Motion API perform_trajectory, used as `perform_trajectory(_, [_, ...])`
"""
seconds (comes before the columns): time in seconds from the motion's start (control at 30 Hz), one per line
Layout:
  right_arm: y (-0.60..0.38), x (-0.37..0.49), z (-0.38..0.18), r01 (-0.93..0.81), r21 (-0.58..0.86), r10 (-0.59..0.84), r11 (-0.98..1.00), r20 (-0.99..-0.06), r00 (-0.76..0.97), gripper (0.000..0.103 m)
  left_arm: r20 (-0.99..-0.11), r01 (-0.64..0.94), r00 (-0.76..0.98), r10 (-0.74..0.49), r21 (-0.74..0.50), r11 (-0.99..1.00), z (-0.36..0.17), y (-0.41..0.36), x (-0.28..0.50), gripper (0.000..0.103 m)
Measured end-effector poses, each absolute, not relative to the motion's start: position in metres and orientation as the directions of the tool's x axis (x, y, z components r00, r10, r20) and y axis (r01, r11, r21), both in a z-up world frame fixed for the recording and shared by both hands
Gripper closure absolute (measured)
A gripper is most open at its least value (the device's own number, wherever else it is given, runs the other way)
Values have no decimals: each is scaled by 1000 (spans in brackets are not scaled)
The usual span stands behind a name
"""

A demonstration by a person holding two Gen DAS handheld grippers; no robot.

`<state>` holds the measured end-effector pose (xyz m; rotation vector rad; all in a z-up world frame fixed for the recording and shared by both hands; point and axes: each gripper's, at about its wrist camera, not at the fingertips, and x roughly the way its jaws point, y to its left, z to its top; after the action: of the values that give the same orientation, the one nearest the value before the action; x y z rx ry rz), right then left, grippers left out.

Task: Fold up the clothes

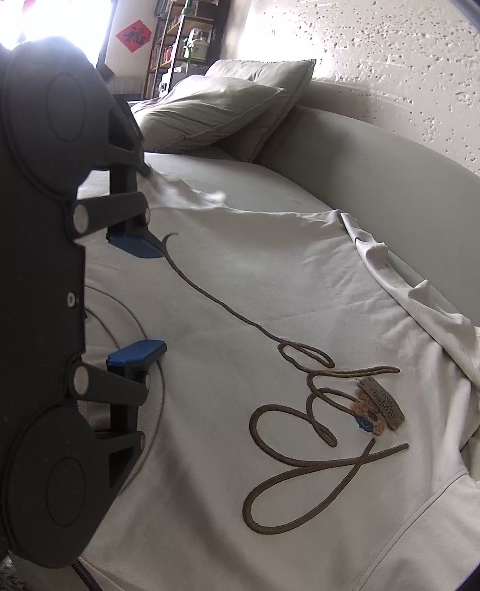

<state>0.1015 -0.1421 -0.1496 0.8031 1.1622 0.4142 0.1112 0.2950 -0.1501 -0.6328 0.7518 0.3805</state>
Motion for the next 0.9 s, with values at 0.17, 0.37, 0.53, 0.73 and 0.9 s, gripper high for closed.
perform_trajectory(0.17, [-137,103,-146,77,724,658,685,-661,360,50,-762,-547,629,154,-294,784,-144,291,104,99])
perform_trajectory(0.37, [-137,92,-121,0,655,611,756,-705,359,38,-790,-558,571,225,-172,812,-138,287,96,89])
perform_trajectory(0.53, [-170,76,-98,-36,624,580,780,-702,412,35,-802,-554,560,209,-175,814,-128,283,67,82])
perform_trajectory(0.73, [-223,64,-97,72,589,483,805,-721,497,36,-785,-340,616,59,-197,920,-113,220,55,76])
perform_trajectory(0.9, [-234,59,-103,65,442,345,895,-775,529,90,-800,-153,598,45,-59,987,-120,157,78,75])
